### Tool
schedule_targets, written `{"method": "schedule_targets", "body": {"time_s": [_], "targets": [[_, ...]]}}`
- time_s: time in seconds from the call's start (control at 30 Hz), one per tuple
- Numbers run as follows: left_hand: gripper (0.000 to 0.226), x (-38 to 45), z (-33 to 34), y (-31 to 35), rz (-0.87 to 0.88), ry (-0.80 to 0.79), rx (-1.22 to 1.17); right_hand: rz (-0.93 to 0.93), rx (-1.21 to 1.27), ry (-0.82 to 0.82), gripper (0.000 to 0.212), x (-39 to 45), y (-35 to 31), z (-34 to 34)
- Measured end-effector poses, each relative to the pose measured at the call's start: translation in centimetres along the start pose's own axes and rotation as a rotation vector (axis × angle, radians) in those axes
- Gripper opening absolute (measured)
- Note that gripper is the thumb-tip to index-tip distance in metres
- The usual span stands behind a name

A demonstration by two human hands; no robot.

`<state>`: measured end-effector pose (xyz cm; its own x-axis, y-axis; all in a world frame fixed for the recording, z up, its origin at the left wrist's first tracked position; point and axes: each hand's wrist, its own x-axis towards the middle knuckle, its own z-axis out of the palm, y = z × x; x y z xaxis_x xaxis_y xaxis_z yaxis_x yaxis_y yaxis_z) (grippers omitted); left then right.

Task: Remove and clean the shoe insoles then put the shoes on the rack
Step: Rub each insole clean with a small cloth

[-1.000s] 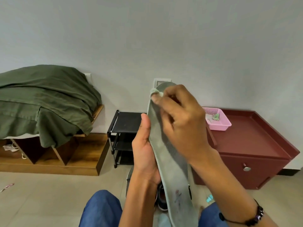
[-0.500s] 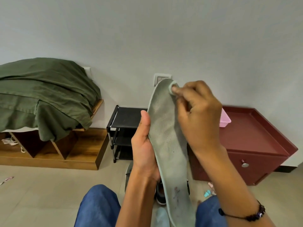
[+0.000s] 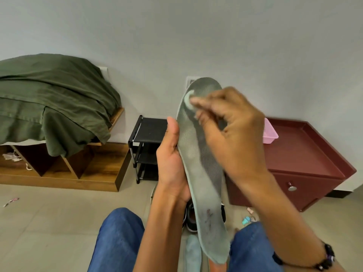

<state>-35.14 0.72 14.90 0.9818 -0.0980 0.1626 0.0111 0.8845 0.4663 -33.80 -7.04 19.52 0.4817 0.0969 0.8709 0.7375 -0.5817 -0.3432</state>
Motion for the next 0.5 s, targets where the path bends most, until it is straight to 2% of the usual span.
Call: {"method": "schedule_targets", "body": {"time_s": [0.1,0.27,0.37,0.5], "targets": [[0.055,0.0,0.2,0.0,-0.028,0.009,0.027,-0.039,-0.115,0.073,0.019,1.9,1.1,-0.3],[0.055,-0.2,-0.5,0.0,-0.062,-0.027,0.023,-0.086,-0.193,0.015,0.024,1.2,1.5,1.5],[0.055,-0.1,-1.5,0.3,-0.078,0.004,-0.026,-0.104,-0.142,-0.078,0.02,-1.6,0.6,1.7],[0.052,-0.1,-1.6,0.5,-0.079,0.067,0.038,-0.099,-0.026,-0.225,0.017,-4.0,-0.2,1.1]]}}
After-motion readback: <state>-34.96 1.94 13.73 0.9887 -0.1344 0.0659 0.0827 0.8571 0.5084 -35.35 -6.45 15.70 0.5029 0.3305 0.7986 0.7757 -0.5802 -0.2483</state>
